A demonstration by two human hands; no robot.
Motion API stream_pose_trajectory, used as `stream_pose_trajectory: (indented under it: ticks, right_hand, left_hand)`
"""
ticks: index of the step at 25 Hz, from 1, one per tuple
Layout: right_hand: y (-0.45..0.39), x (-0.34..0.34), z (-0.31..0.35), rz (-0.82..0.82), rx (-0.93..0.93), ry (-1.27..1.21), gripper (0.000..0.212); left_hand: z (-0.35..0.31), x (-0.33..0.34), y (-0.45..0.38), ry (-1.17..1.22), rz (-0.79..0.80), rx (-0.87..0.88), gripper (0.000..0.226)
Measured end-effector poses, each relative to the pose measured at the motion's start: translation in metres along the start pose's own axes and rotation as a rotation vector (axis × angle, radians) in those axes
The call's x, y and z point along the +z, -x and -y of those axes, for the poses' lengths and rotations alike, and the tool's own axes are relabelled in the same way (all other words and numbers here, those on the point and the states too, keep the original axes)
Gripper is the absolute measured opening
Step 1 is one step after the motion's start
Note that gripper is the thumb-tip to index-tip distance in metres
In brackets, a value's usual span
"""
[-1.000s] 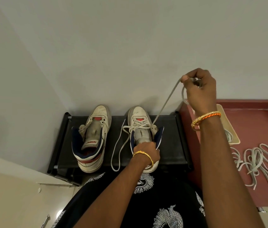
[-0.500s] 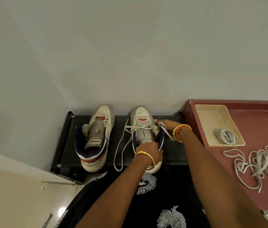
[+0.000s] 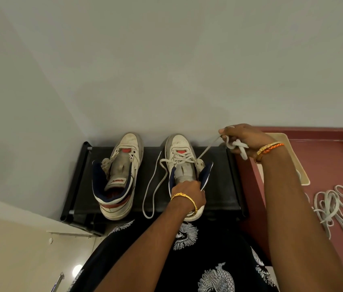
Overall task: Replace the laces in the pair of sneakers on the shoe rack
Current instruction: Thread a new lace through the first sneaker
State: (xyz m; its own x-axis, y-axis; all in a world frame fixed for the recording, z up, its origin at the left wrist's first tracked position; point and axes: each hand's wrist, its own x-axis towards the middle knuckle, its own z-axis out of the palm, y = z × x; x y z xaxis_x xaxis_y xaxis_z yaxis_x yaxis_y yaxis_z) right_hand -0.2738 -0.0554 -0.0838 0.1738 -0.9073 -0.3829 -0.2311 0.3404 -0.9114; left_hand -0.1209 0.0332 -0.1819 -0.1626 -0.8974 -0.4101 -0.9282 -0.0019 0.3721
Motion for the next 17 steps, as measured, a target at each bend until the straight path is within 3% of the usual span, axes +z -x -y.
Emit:
stream_pose_trajectory:
  ticks: [2,5,8,10,12,14,15,17]
  right_hand:
    - [0.01,0.002,0.006,0.011,-0.043,0.008,0.032]
    - [0.008,0.011,-0.004,-0.02,0.041,-0.138,0.031]
    - [0.007,0.012,-0.01,-0.18,0.105,0.21,0.025]
    - [0.008,0.013,-0.016,-0.267,0.148,0.487,0.017]
    - [0.001,0.02,-0.029,-0.296,0.134,0.516,0.021]
    - [-0.011,0.032,-0.038,-0.235,0.095,0.457,0.019]
    - [-0.017,0.04,-0.041,-0.172,0.093,0.428,0.016]
    - [-0.028,0.053,-0.049,-0.047,0.125,0.393,0.024]
  left_hand:
    - [0.0,0.001,0.0,-0.004,0.003,0.003,0.031]
    - [-0.001,-0.002,0.0,-0.011,0.025,-0.007,0.031]
    - [0.003,-0.008,0.005,-0.013,0.059,0.033,0.036]
    - [0.008,-0.016,0.012,0.125,-0.034,0.144,0.035]
    - [0.016,-0.033,0.013,0.339,-0.303,0.199,0.031]
    - [0.031,-0.051,-0.006,0.487,-0.568,0.115,0.023]
    - [0.042,-0.059,-0.019,0.532,-0.596,0.035,0.02]
    - [0.066,-0.064,-0.042,0.516,-0.438,-0.089,0.021]
